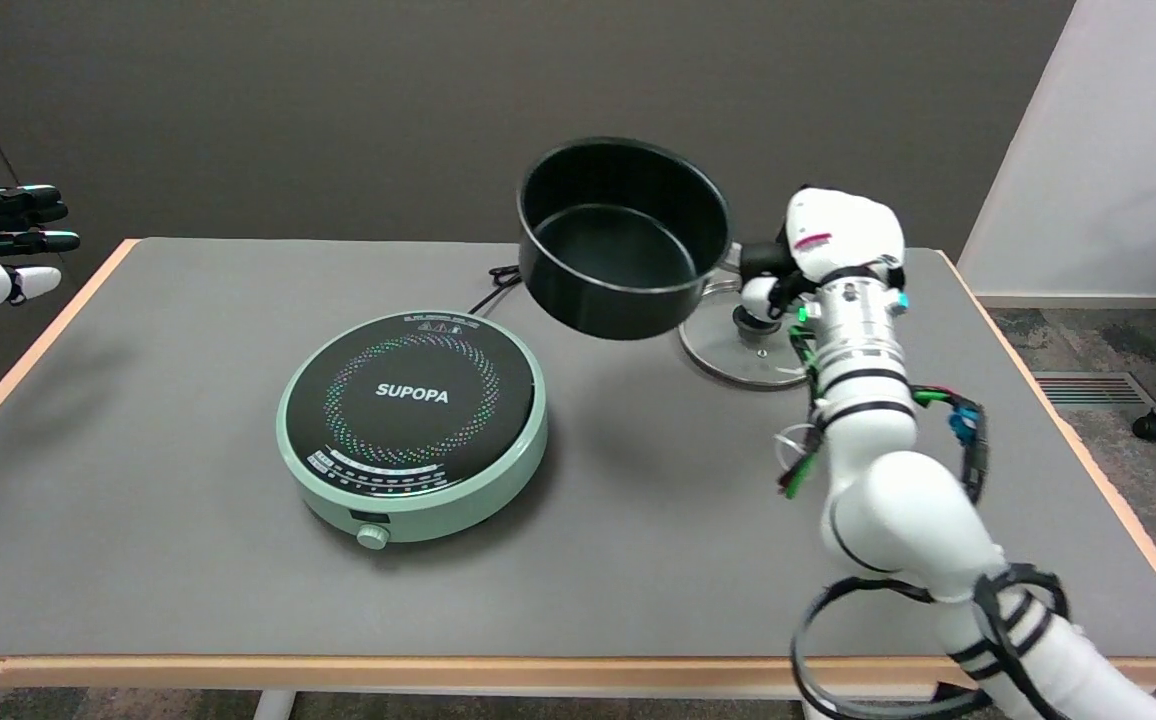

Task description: Place the pot onto the table.

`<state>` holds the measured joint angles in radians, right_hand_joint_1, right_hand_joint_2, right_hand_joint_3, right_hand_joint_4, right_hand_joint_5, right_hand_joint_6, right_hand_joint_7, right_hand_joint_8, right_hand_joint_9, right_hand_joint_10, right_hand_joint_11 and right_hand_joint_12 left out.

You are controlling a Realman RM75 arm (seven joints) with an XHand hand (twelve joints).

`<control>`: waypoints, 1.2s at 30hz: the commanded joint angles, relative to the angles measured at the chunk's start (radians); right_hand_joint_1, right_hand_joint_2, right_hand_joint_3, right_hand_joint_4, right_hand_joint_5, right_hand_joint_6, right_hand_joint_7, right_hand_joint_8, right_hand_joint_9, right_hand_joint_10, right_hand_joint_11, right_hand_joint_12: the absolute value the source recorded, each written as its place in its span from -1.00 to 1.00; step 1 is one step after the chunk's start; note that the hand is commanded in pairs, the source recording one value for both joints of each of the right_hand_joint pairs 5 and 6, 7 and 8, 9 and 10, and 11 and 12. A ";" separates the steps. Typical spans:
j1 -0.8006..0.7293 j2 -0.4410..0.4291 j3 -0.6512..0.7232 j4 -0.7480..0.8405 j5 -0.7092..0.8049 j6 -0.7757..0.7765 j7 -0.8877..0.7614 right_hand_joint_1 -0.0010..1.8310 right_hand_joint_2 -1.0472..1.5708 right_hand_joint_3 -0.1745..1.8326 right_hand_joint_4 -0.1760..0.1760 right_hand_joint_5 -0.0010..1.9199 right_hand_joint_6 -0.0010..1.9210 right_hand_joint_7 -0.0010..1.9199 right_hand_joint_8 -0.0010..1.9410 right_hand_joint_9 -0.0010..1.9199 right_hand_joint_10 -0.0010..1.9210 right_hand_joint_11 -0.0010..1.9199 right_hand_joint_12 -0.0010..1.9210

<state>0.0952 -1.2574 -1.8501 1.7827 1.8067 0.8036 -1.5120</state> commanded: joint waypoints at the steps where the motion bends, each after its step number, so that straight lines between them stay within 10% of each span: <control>1: -0.291 0.074 0.275 0.074 0.047 -0.269 0.012 0.23 0.47 -0.15 -0.29 0.95 0.94 0.95 0.92 0.95 0.94 0.95 0.94; 22: -0.544 0.004 0.757 0.077 -0.020 -0.761 0.163 0.17 0.48 -0.09 -0.21 1.00 1.00 1.00 0.98 1.00 1.00 1.00 1.00; 36: -0.614 -0.057 0.895 0.070 0.278 -1.092 0.162 0.17 0.48 -0.10 -0.20 1.00 1.00 1.00 0.98 1.00 1.00 1.00 1.00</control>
<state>-0.3902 -1.2374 -1.1925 1.8547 1.8613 0.0897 -1.3839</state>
